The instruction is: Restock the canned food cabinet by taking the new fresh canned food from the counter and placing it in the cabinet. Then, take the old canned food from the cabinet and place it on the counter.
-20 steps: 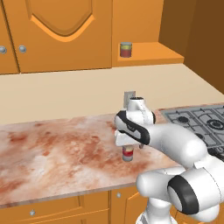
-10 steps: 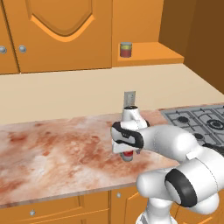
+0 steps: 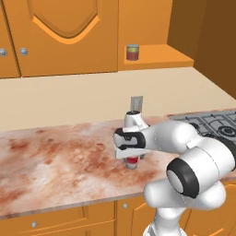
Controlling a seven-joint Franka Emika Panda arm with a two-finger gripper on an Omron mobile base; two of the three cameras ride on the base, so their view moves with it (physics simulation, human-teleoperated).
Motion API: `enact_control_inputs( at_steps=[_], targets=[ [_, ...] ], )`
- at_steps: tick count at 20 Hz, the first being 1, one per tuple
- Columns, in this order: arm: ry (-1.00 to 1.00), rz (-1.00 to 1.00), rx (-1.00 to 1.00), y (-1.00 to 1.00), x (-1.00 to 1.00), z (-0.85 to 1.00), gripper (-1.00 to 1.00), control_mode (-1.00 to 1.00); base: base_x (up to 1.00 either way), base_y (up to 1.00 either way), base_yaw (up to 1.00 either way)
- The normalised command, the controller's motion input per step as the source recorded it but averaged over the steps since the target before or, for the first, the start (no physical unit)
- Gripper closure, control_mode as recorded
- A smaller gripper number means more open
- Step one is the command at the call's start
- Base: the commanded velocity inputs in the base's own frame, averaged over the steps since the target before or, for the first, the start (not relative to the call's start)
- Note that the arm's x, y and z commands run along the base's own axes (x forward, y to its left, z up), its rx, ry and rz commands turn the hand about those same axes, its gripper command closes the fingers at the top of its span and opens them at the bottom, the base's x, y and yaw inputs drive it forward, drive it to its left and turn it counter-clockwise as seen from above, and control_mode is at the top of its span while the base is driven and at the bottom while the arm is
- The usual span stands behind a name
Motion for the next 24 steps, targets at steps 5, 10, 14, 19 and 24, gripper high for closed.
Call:
enact_control_inputs(
  at_steps=[5, 10, 14, 19, 24],
  targets=[
    [0.0, 0.0, 0.0, 0.0, 0.01, -0.03, 1.0, -1.0, 0.0, 0.0, 0.0],
    [-0.04, 0.0, 0.0, 0.0, -0.26, 0.03, 1.0, -1.0, 0.0, 0.0, 0.0],
    [-0.4, 0.0, -0.02, -0.08, -0.71, 0.62, 1.0, -1.0, 0.0, 0.0, 0.0],
    [-0.63, 0.0, -0.03, -0.38, -0.83, 1.0, 1.0, -1.0, 0.0, 0.0, 0.0],
    [-0.62, 0.0, -0.03, -0.45, -0.56, 1.0, 1.0, -1.0, 0.0, 0.0, 0.0]
  ],
)
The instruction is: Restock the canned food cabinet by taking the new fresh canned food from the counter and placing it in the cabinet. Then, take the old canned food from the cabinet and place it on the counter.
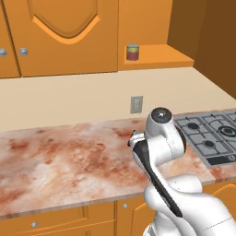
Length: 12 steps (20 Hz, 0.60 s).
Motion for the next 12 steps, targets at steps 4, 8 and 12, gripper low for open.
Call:
enact_control_inputs(
  at_steps=[4, 8, 12],
  targets=[
    [-0.56, 0.0, -0.05, -0.39, -0.3, 1.0, 1.0, -1.0, 0.0, 0.0, 0.0],
    [-0.48, 0.0, -0.02, -0.31, -0.16, 1.0, 1.0, -1.0, 0.0, 0.0, 0.0],
    [-0.41, 0.01, 0.0, -0.35, 0.01, 1.0, 1.0, -1.0, 0.0, 0.0, 0.0]
  ],
)
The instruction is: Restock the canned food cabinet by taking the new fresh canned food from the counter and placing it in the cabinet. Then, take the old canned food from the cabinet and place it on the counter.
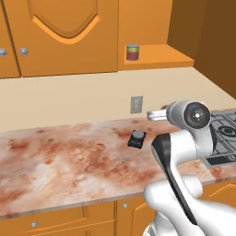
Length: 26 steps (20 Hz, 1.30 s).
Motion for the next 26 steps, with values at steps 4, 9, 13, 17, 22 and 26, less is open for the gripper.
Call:
enact_control_inputs(
  at_steps=[4, 9, 13, 17, 22, 26],
  targets=[
    [-0.24, 0.05, 0.0, -0.23, 0.31, 1.0, 1.0, -1.0, 0.0, 0.0, 0.0],
    [-0.02, 0.05, 0.0, -0.09, 0.34, 1.0, 1.0, -1.0, 0.0, 0.0, 0.0],
    [0.27, 0.04, 0.0, -0.06, 0.22, 1.0, 1.0, -1.0, 0.0, 0.0, 0.0],
    [0.24, 0.02, 0.01, -0.03, 0.09, 0.43, 1.0, -1.0, 0.0, 0.0, 0.0],
    [-0.02, 0.0, 0.0, -0.21, 0.47, -0.1, 1.0, -1.0, 0.0, 0.0, 0.0],
    [-0.06, 0.0, -0.02, -0.16, 0.9, -0.07, 1.0, -1.0, 0.0, 0.0, 0.0]
  ],
)
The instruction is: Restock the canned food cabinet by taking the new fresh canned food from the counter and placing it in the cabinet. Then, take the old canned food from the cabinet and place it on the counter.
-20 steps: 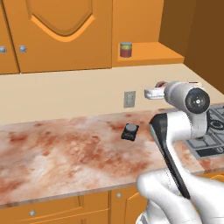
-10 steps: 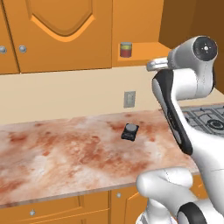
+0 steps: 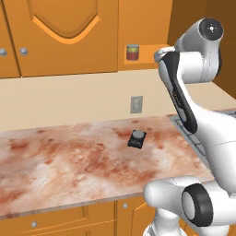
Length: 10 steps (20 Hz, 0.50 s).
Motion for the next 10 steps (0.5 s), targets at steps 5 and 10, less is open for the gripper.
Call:
enact_control_inputs(
  at_steps=[5, 10],
  targets=[
    [0.0, 0.0, 0.0, -0.22, 0.99, 0.0, 1.0, -1.0, 0.0, 0.0, 0.0],
    [-0.01, 0.0, 0.0, -0.25, 0.88, 0.0, 1.0, -1.0, 0.0, 0.0, 0.0]
  ],
)
